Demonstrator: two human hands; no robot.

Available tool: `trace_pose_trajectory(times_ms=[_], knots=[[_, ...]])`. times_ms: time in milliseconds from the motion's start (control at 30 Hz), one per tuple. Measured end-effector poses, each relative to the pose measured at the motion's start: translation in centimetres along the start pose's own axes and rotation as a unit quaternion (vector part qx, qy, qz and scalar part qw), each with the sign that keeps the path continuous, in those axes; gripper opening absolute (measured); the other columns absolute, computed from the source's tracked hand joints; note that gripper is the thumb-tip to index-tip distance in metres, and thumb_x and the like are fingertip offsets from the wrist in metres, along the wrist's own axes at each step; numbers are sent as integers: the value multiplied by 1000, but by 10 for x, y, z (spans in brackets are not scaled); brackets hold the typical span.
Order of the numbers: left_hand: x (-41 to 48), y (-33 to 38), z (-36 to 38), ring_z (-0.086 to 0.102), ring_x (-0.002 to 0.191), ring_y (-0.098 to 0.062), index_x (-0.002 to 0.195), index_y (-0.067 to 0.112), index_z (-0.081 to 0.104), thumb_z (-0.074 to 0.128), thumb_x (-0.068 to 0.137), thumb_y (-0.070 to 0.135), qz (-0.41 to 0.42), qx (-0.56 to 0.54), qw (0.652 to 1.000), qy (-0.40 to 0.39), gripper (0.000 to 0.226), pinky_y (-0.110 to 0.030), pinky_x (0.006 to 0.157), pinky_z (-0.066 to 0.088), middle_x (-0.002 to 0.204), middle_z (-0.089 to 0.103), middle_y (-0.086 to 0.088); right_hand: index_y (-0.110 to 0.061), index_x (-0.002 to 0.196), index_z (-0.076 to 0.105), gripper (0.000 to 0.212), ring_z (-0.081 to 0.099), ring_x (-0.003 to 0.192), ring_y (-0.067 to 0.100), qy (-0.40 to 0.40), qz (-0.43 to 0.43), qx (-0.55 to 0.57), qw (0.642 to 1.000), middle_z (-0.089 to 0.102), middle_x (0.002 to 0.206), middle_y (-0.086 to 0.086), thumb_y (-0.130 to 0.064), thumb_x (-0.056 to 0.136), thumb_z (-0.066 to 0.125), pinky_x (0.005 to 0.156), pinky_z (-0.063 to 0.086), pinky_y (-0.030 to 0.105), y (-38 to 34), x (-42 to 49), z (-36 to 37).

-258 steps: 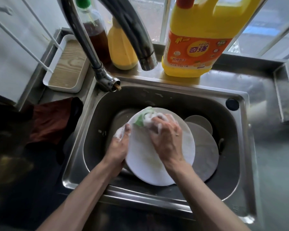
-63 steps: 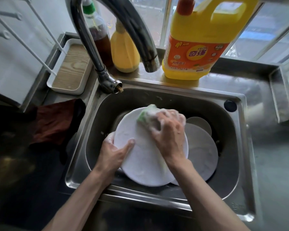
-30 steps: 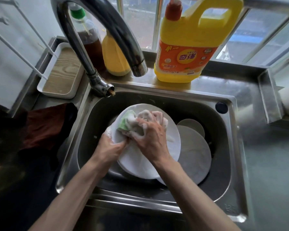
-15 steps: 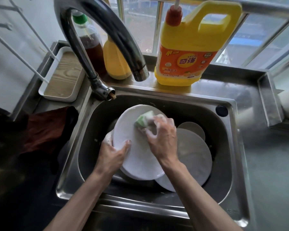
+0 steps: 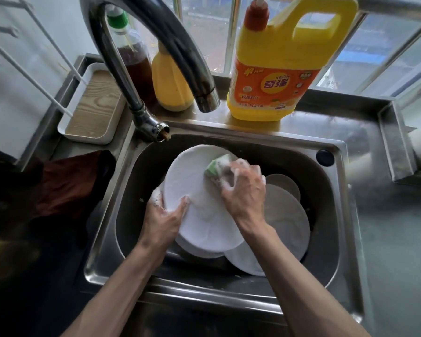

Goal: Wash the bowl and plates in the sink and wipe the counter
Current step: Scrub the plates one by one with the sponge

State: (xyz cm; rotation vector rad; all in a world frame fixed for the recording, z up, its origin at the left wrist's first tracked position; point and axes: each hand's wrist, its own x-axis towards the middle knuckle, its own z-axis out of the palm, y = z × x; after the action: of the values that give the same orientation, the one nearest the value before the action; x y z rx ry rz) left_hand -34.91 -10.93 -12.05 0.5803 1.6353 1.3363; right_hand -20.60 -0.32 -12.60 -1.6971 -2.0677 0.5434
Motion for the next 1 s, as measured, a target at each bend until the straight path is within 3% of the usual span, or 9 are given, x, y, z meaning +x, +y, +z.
trace_pose_trajectory(times_ms=[133, 200, 367, 467, 567, 767, 833, 933, 1000], knots=[[-1, 0, 4, 74, 101, -27, 117, 34, 69, 81, 86, 25, -5, -8, 1000, -22, 35, -41, 81, 61, 110, 76, -7, -19, 103, 73, 21, 53, 95, 20, -97, -105, 109, 984, 66, 105, -4, -33, 87, 75, 83, 46, 40, -25, -17, 1], [-4, 0, 3, 74, 103, -27, 120, 34, 68, 78, 83, 29, -2, -5, 1000, -30, 39, -41, 83, 60, 112, 75, -7, -21, 105, 74, 23, 55, 98, 21, -110, -106, 117, 981, 67, 108, -5, -35, 87, 77, 88, 44, 43, -24, -9, 3], [-6, 1, -2, 75, 102, -23, 131, 22, 61, 77, 92, 16, 1, 17, 1000, -25, 42, -40, 79, 64, 114, 75, -4, -14, 106, 69, 25, 57, 96, 30, 14, 33, 19, 999, 67, 105, 4, -31, 89, 77, 88, 40, 44, 7, 8, -3], [-5, 2, 1, 75, 98, -15, 124, 28, 64, 80, 87, 13, 6, 32, 999, -10, 43, -27, 72, 61, 108, 76, 4, -15, 105, 69, 25, 58, 92, 27, 11, -31, 54, 998, 66, 102, 3, -29, 86, 79, 86, 48, 46, -2, -9, -6], [-8, 3, 3, 75, 92, -9, 115, 31, 65, 84, 80, 6, 6, 39, 999, -21, 47, -22, 70, 59, 100, 78, 9, -17, 103, 69, 31, 59, 91, 26, -27, -99, 91, 991, 67, 102, 2, -35, 83, 84, 84, 45, 42, -11, -15, -4], [-14, 4, -5, 74, 93, -10, 115, 31, 64, 85, 81, 12, -2, 54, 998, -10, 44, -26, 71, 61, 101, 76, 7, -19, 106, 67, 36, 57, 84, 25, 76, -45, 83, 993, 64, 98, 1, -30, 79, 88, 81, 49, 44, 12, -5, -8], [-17, 3, -4, 74, 94, -9, 114, 33, 63, 85, 81, 13, -11, 54, 998, -13, 44, -26, 71, 62, 102, 76, 7, -22, 107, 62, 41, 58, 85, 23, 85, -33, 95, 991, 63, 97, -2, -31, 78, 89, 83, 51, 45, 6, -11, -9], [-20, 0, 1, 74, 94, -10, 114, 32, 63, 84, 82, 11, -11, 58, 998, -15, 44, -24, 71, 61, 103, 75, 4, -24, 115, 50, 60, 63, 87, 16, 79, 4, 171, 982, 67, 99, -6, -40, 75, 91, 79, 51, 32, -9, -18, -6], [-21, -1, 1, 74, 93, -10, 114, 31, 63, 84, 81, 10, -14, 58, 998, -14, 44, -26, 73, 62, 100, 76, 5, -23, 118, 52, 61, 63, 86, 16, 48, -30, 172, 984, 67, 99, -4, -41, 75, 91, 78, 52, 34, -17, -22, -1]])
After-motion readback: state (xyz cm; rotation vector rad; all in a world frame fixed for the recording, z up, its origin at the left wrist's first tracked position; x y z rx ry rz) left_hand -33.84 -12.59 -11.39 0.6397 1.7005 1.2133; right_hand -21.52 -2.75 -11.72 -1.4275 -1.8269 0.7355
